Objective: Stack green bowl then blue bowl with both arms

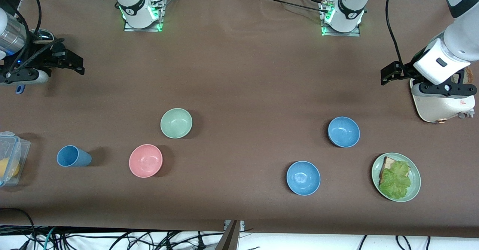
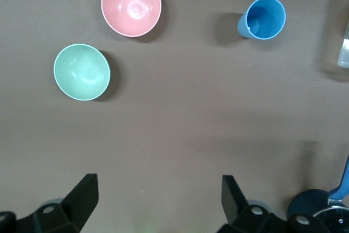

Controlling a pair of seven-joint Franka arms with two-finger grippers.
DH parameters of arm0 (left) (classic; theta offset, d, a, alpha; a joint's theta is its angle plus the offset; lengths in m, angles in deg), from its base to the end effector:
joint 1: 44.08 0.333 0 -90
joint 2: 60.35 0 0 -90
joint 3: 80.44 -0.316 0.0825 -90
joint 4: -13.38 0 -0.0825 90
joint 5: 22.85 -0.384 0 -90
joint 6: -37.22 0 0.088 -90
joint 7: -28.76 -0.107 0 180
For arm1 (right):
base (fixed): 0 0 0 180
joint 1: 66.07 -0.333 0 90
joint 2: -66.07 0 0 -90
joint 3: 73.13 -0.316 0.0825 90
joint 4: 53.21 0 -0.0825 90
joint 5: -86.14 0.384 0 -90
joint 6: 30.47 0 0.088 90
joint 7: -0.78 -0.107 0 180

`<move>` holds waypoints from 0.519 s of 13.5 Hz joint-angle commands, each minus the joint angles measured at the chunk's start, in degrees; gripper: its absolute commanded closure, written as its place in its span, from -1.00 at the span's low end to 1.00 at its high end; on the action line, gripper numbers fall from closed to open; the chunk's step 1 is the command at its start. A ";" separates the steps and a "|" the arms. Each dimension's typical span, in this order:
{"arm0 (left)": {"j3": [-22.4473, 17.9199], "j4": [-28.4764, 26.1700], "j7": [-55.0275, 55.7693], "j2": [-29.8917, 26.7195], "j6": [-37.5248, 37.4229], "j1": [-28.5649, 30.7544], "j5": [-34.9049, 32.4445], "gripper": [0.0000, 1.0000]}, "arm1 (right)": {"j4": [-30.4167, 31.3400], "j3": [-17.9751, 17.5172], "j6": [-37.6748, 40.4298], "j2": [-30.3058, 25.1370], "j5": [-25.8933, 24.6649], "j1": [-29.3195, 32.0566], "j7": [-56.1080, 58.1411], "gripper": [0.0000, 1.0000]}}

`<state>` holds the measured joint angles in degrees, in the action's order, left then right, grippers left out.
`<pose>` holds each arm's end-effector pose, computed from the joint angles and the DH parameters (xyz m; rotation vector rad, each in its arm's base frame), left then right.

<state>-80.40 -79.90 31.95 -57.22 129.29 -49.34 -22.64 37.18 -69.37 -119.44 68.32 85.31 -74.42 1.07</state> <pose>0.5676 -0.0530 0.5698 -3.1369 0.0573 0.1190 0.5614 0.0442 0.5979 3.1177 0.1331 -0.0988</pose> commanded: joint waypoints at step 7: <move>-0.04 1.87 0.41 0.92 -0.84 0.07 0.50 -1.00 | -1.62 -0.77 0.90 0.57 -1.01 0.26 -4.25 -1.00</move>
<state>-80.40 -79.89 31.98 -57.22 129.29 -49.34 -22.64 37.14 -69.56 -119.36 68.37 85.11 -74.47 -2.31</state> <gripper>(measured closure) 0.000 0.000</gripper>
